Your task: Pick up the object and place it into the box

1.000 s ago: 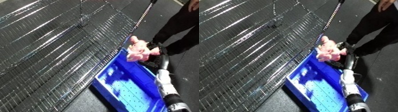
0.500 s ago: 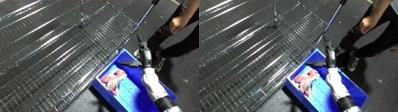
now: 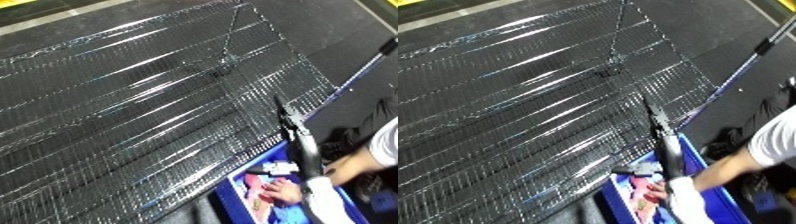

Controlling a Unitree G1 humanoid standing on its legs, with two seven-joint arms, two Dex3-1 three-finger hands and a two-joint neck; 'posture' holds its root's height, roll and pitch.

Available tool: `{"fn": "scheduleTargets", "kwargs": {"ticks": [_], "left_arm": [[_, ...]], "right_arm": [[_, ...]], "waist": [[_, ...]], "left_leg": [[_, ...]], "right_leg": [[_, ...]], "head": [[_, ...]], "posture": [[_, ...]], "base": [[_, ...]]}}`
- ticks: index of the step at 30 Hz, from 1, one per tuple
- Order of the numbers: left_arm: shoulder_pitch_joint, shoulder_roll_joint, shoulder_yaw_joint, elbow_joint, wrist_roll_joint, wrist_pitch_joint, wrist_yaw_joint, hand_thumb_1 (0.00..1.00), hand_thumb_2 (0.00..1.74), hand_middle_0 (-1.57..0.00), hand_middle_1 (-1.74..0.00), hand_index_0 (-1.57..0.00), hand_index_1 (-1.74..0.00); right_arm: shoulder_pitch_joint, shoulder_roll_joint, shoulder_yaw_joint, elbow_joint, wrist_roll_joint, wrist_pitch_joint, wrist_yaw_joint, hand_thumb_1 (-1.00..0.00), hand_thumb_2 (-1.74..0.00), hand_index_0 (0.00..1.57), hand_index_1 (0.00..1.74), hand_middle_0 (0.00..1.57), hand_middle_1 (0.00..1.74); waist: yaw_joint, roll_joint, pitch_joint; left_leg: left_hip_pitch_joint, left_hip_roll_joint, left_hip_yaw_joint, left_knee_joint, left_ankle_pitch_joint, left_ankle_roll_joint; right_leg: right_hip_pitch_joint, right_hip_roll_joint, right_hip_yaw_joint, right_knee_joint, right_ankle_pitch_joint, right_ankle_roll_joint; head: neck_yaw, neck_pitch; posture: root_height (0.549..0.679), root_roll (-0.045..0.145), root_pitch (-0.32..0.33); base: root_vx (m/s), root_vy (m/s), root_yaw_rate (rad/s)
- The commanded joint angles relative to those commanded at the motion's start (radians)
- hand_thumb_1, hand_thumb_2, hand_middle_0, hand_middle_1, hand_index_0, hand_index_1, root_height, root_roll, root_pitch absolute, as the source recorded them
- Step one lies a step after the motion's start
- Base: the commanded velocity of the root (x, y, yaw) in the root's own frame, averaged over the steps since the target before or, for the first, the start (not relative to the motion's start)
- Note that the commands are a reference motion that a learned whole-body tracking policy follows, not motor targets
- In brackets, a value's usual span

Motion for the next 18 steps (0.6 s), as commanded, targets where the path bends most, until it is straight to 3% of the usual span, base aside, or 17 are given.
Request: {"fn": "scheduleTargets", "kwargs": {"ticks": [3, 7, 9, 15, 18], "left_arm": [[-0.013, -0.001, -0.008, -0.001, 0.004, -0.001, 0.006, 1.00, 1.74, -1.57, -1.74, -1.57, -1.74], [-0.034, 0.001, -0.022, 0.001, 0.013, -0.003, 0.011, 1.00, 1.74, -1.57, -1.74, -1.57, -1.74], [-0.044, 0.001, -0.028, 0.005, 0.020, -0.002, 0.012, 1.00, 1.74, -1.57, -1.74, -1.57, -1.74], [-0.084, 0.003, -0.041, 0.031, 0.033, -0.003, 0.023, 1.00, 1.74, -1.57, -1.74, -1.57, -1.74], [-0.085, 0.002, -0.040, 0.021, 0.046, -0.001, 0.022, 1.00, 1.74, -1.57, -1.74, -1.57, -1.74]], "right_arm": [[-0.017, 0.005, 0.054, -0.020, 0.002, 0.003, 0.018, 0.00, 0.00, 0.00, 0.00, 0.00, 0.00], [-0.036, 0.011, 0.101, -0.025, 0.003, 0.004, 0.023, 0.00, 0.00, 0.00, 0.00, 0.00, 0.00], [-0.041, 0.013, 0.120, -0.019, 0.001, 0.005, 0.025, 0.00, 0.00, 0.00, 0.00, 0.00, 0.00], [-0.048, 0.020, 0.163, 0.000, 0.002, 0.007, 0.034, 0.00, 0.00, 0.00, 0.00, 0.00, 0.00], [-0.044, 0.020, 0.171, -0.002, -0.002, 0.005, 0.043, 0.00, 0.00, 0.00, 0.00, 0.00, 0.00]], "waist": [[0.015, -0.010, -0.001], [0.028, -0.019, -0.005], [0.033, -0.023, -0.008], [0.044, -0.033, -0.019], [0.047, -0.035, -0.017]], "left_leg": [[-0.006, -0.003, -0.007, -0.002, 0.002, 0.0003], [-0.008, -0.004, -0.012, -0.002, 0.003, 0.0001], [-0.005, -0.004, -0.012, -0.003, 0.002, 0.0003], [0.006, -0.006, -0.016, -0.006, -0.003, 0.0008], [0.005, -0.006, -0.018, 0.001, -0.006, 0.0009]], "right_leg": [[0.001, -0.0027, -0.007, -0.001, 0.000, -0.0002], [0.005, -0.0048, -0.013, -0.001, 0.001, 0.0011], [0.011, -0.0059, -0.016, -0.002, 0.000, 0.0015], [0.023, -0.0100, -0.024, -0.004, -0.002, 0.0039], [0.022, -0.0102, -0.024, 0.003, -0.005, 0.0032]], "head": [[-0.116, 0.025], [-0.184, 0.015], [-0.244, 0.059], [-0.288, 0.061], [-0.292, 0.050]], "posture": [[0.649, 0.052, -0.098], [0.649, 0.051, -0.097], [0.650, 0.051, -0.098], [0.650, 0.049, -0.101], [0.649, 0.048, -0.104]], "base": [[0.001, -0.001, 0.079], [0.001, 0.013, 0.056], [0.010, 0.025, 0.029], [0.014, 0.014, 0.037], [-0.001, 0.004, 0.003]]}}
